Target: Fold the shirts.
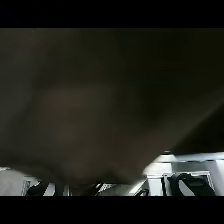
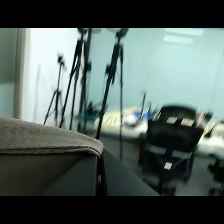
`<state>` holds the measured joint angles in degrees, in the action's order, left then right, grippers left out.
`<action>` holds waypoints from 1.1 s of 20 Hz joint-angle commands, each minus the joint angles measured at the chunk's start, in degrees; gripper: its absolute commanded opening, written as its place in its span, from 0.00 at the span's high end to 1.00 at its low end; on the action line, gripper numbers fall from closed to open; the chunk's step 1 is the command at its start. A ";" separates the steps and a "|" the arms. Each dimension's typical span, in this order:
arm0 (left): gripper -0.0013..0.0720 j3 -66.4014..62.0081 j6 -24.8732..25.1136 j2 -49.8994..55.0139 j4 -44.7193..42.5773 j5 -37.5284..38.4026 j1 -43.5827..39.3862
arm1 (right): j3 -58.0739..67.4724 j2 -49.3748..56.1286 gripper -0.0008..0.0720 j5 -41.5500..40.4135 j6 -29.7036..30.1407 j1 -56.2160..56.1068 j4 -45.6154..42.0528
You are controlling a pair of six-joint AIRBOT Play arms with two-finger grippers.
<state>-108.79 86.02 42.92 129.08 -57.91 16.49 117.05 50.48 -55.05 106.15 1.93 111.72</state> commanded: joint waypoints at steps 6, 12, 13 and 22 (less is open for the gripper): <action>0.95 25.49 5.49 32.11 -8.70 2.58 -17.05 | -16.02 32.81 0.97 -3.10 0.59 -4.79 9.46; 0.95 27.61 5.49 62.58 -11.82 10.25 -14.45 | -16.79 61.88 0.97 0.35 0.63 -7.48 17.53; 0.95 25.22 5.49 65.75 -11.61 9.88 -13.70 | -16.74 63.65 0.97 0.55 1.57 -7.50 18.45; 0.04 -0.50 5.86 69.77 -7.78 -9.38 -12.61 | -13.03 53.16 0.52 0.70 1.20 -3.61 17.77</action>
<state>-100.51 92.01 111.85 120.75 -56.05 3.20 103.07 108.03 -52.58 108.07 -3.81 129.36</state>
